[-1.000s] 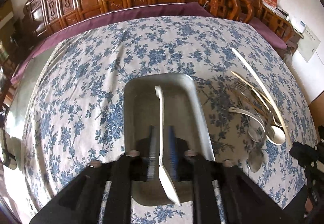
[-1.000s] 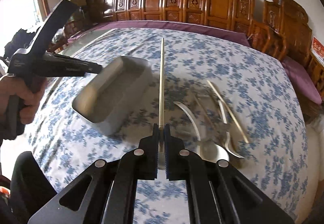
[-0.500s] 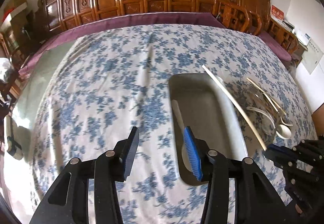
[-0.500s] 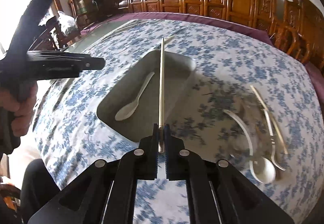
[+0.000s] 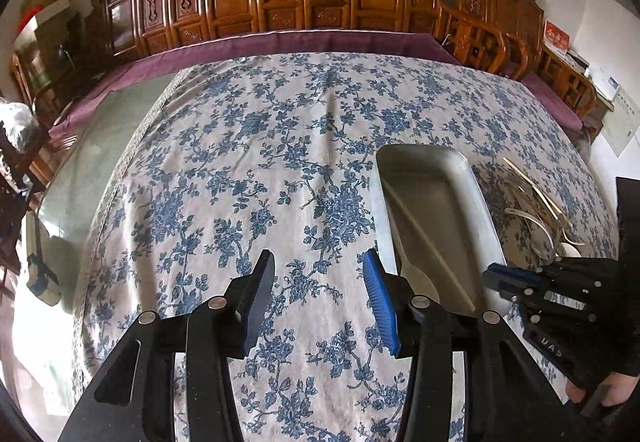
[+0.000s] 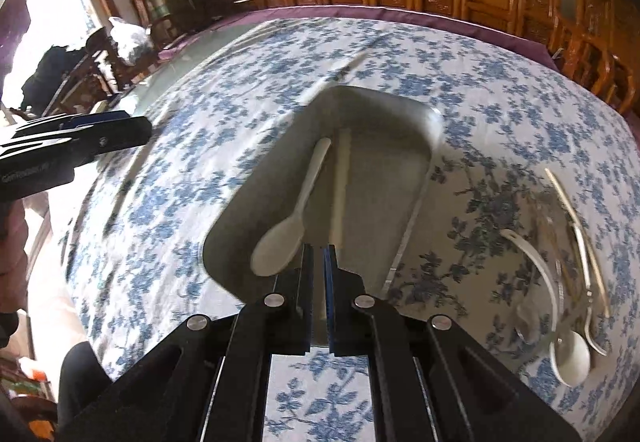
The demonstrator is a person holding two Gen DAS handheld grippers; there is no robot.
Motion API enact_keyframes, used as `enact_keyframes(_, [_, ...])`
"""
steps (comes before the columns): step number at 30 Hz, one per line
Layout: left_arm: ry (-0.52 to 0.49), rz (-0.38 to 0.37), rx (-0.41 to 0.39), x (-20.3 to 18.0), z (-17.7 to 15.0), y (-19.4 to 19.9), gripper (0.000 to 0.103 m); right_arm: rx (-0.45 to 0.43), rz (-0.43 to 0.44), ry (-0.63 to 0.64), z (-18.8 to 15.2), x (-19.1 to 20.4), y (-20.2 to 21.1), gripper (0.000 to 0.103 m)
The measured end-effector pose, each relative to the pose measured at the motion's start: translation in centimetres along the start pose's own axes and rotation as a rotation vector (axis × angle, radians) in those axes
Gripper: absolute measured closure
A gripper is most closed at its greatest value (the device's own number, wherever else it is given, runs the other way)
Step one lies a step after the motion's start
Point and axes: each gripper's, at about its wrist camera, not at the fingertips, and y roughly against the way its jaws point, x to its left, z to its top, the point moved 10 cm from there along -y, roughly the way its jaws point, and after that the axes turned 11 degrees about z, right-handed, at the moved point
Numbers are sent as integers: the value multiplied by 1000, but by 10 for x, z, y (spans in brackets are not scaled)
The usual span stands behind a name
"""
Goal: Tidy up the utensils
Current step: 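Drop the chopstick into the grey tray with the right tool while the left tool drops the spoon there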
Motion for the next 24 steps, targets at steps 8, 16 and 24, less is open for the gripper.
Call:
enact_keyframes(8, [-22,-20,-23,-16,-1,14,57,-89,22,18,-2,-3,40,96])
enact_keyframes(16, [-65,-68,-71,-63,-1,34,37,-171,-78,17,-33,-61,114,91])
enact_keyframes(24, [-115,-155,-68,-140,-10,39,34,-199,-182,-44,-70,-143,156,79])
